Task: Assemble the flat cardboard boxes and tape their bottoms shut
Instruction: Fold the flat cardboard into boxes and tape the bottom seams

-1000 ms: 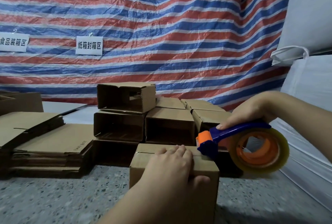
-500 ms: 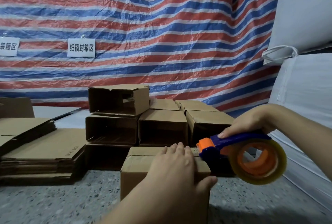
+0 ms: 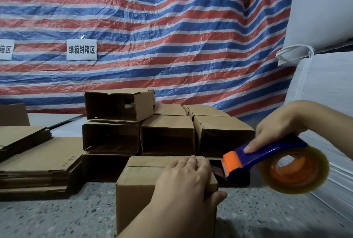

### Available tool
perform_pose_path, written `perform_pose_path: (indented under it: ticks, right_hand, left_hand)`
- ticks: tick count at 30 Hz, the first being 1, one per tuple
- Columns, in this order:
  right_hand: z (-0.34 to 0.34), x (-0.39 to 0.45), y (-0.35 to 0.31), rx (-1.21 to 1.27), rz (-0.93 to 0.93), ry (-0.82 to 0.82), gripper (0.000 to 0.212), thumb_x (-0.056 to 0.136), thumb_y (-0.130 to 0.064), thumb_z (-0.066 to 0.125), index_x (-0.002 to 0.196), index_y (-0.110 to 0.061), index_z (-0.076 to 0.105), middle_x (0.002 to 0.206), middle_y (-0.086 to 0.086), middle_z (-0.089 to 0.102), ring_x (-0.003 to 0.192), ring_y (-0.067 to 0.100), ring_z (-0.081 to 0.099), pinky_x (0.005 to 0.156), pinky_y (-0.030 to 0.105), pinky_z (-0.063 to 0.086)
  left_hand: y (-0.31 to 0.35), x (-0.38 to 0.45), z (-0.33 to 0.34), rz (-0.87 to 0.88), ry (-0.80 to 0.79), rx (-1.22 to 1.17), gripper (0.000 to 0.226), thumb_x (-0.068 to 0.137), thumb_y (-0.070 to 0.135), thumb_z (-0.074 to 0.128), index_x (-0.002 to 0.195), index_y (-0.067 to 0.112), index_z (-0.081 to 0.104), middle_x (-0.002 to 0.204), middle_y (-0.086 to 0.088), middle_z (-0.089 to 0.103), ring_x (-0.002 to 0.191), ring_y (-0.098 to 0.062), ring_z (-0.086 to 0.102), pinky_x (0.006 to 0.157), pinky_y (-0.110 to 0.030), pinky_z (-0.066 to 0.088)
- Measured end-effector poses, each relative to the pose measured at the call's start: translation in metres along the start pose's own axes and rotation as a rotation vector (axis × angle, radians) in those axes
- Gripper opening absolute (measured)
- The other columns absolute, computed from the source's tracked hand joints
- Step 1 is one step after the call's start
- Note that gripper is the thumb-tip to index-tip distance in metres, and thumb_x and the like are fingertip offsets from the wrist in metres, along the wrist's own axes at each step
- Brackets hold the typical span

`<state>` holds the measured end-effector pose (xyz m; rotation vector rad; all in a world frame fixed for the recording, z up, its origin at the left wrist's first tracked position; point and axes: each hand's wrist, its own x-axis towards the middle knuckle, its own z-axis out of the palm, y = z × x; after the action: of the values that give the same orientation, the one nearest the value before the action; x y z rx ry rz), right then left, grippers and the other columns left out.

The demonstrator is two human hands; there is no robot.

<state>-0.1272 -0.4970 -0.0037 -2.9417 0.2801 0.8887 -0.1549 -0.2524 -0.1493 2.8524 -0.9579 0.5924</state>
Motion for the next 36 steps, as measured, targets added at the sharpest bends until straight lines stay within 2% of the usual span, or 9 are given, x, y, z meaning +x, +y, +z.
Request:
perform_pose_path:
  ticks: [4, 7, 10, 16, 24, 27, 30, 32, 36]
  right_hand:
    - [0.012, 0.019, -0.046, -0.283, 0.151, 0.064, 0.062, 0.073, -0.078, 0.067, 0.094, -0.020, 0.071, 0.077, 0.000, 0.076, 0.069, 0.015, 0.074, 0.065, 0.026, 0.056]
    - [0.034, 0.041, -0.048, -0.432, 0.278, 0.066, 0.054, 0.081, -0.070, 0.065, 0.093, -0.017, 0.065, 0.083, 0.001, 0.067, 0.072, 0.018, 0.064, 0.068, 0.030, 0.051]
    - [0.053, 0.062, -0.026, -0.288, 0.145, 0.276, 0.062, 0.077, -0.079, 0.059, 0.100, -0.021, 0.059, 0.092, -0.001, 0.063, 0.086, 0.019, 0.062, 0.080, 0.034, 0.051]
    - [0.136, 0.114, -0.009, -0.033, 0.005, 0.770, 0.058, 0.076, -0.084, 0.051, 0.083, -0.027, 0.060, 0.077, -0.009, 0.064, 0.069, 0.007, 0.063, 0.056, 0.026, 0.048]
    - [0.183, 0.130, -0.010, 0.036, 0.043, 0.934, 0.072, 0.083, -0.087, 0.017, 0.082, -0.028, 0.058, 0.081, -0.009, 0.060, 0.079, 0.008, 0.058, 0.077, 0.034, 0.043]
    - [0.165, 0.105, -0.022, 0.388, -0.106, 1.032, 0.079, 0.077, -0.087, 0.004, 0.082, -0.029, 0.058, 0.076, -0.006, 0.062, 0.074, 0.005, 0.059, 0.072, 0.030, 0.043]
    - [0.157, 0.085, -0.041, 1.085, -0.270, 0.586, 0.074, 0.089, -0.077, 0.025, 0.089, -0.018, 0.069, 0.077, -0.002, 0.073, 0.076, 0.012, 0.068, 0.068, 0.030, 0.049]
    - [0.164, 0.078, -0.054, 1.289, -0.347, 0.248, 0.069, 0.093, -0.073, 0.036, 0.091, -0.011, 0.067, 0.074, 0.002, 0.069, 0.069, 0.016, 0.064, 0.061, 0.027, 0.045]
    - [0.171, 0.072, -0.067, 1.552, -0.511, 0.143, 0.045, 0.100, -0.046, 0.052, 0.103, -0.007, 0.074, 0.073, 0.005, 0.058, 0.054, 0.011, 0.050, 0.054, 0.026, 0.038]
  left_hand:
    - [-0.001, -0.001, 0.001, 0.018, 0.020, 0.025, 0.078, 0.090, 0.074, 0.031, 0.154, 0.031, 0.014, 0.161, -0.002, 0.026, 0.147, -0.020, 0.023, 0.118, -0.035, 0.020]
    - [0.001, -0.001, -0.001, 0.004, -0.017, 0.025, 0.078, 0.090, 0.074, 0.031, 0.154, 0.032, 0.013, 0.161, -0.001, 0.023, 0.148, -0.020, 0.020, 0.119, -0.035, 0.017]
    - [0.002, 0.003, -0.003, -0.015, -0.072, 0.020, 0.078, 0.090, 0.074, 0.033, 0.154, 0.033, 0.012, 0.163, -0.003, 0.019, 0.149, -0.022, 0.017, 0.119, -0.038, 0.016]
    - [0.000, 0.002, 0.000, -0.001, -0.062, 0.005, 0.080, 0.090, 0.075, 0.032, 0.154, 0.033, 0.010, 0.164, -0.002, 0.017, 0.150, -0.020, 0.014, 0.120, -0.038, 0.014]
    - [0.000, 0.003, -0.001, 0.014, -0.046, 0.000, 0.078, 0.091, 0.073, 0.033, 0.154, 0.031, 0.013, 0.163, -0.002, 0.018, 0.150, -0.021, 0.014, 0.120, -0.038, 0.014]
    - [0.000, 0.003, -0.001, 0.012, -0.047, -0.002, 0.077, 0.092, 0.072, 0.033, 0.154, 0.031, 0.015, 0.163, -0.003, 0.019, 0.150, -0.020, 0.015, 0.120, -0.038, 0.014]
    - [-0.001, 0.001, 0.001, 0.017, -0.014, 0.042, 0.076, 0.091, 0.072, 0.032, 0.153, 0.030, 0.018, 0.161, -0.004, 0.024, 0.148, -0.021, 0.020, 0.119, -0.037, 0.018]
    - [-0.001, 0.000, 0.002, 0.026, 0.008, 0.052, 0.074, 0.092, 0.072, 0.032, 0.152, 0.030, 0.021, 0.159, -0.004, 0.029, 0.146, -0.021, 0.025, 0.117, -0.036, 0.021]
    - [0.000, 0.000, 0.000, 0.020, 0.008, 0.062, 0.075, 0.091, 0.072, 0.032, 0.152, 0.029, 0.022, 0.159, -0.004, 0.029, 0.146, -0.021, 0.025, 0.117, -0.036, 0.020]
